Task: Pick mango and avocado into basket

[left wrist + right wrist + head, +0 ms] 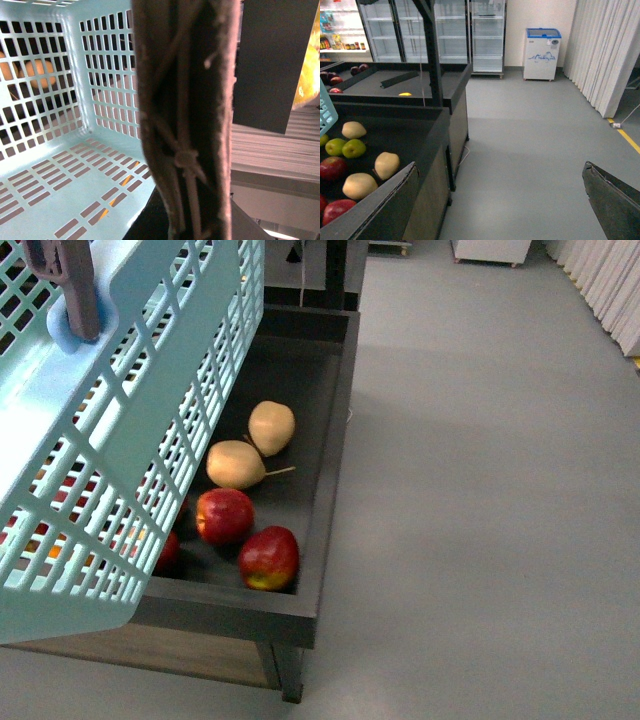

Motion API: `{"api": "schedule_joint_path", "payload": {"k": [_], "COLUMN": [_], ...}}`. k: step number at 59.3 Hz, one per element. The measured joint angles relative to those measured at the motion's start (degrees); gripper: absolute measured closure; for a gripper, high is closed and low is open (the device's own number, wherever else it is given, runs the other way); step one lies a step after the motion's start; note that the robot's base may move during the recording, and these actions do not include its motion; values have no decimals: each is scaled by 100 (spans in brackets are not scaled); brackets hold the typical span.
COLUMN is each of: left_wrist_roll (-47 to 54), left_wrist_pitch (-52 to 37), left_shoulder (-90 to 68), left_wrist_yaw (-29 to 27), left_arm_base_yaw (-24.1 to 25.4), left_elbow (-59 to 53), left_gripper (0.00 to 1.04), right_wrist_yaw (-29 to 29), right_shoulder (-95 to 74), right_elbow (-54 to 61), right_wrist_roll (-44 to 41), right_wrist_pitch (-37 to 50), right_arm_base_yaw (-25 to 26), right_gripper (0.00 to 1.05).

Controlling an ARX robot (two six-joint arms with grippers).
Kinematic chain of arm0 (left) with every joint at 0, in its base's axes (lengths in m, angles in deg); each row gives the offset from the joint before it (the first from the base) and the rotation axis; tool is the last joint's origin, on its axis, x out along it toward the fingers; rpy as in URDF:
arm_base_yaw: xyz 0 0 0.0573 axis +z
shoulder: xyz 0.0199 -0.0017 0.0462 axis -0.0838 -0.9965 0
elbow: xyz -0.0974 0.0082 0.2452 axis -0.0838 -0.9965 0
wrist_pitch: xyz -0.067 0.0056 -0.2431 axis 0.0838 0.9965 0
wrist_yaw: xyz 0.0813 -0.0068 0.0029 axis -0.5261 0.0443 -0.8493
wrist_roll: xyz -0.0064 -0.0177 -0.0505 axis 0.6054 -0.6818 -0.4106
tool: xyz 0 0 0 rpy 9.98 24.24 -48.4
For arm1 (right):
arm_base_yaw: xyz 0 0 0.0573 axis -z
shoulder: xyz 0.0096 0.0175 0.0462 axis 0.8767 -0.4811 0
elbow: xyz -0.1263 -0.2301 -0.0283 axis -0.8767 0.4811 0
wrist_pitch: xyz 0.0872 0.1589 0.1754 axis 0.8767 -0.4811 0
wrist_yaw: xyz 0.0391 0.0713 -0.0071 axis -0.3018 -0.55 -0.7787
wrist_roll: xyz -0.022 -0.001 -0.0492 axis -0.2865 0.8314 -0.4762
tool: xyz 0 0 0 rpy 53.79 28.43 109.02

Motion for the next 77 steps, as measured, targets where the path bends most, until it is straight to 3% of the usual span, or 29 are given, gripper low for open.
{"api": "schedule_joint_path", "payload": {"k": [77], "left_wrist_roll": [2], "left_wrist_pitch": [4], "left_shoulder": [-9], "left_wrist_yaw": [-2], "left_arm_base_yaw": [0], "left_elbow": [-9], "left_gripper": [98], "right_wrist_yaw": [4], "right_shoulder": [-4], "right_elbow": [0], "right_wrist_roll": [2], "right_wrist_pitch": [9], "right_arm_base_yaw": [0], "right_gripper": [8]}}
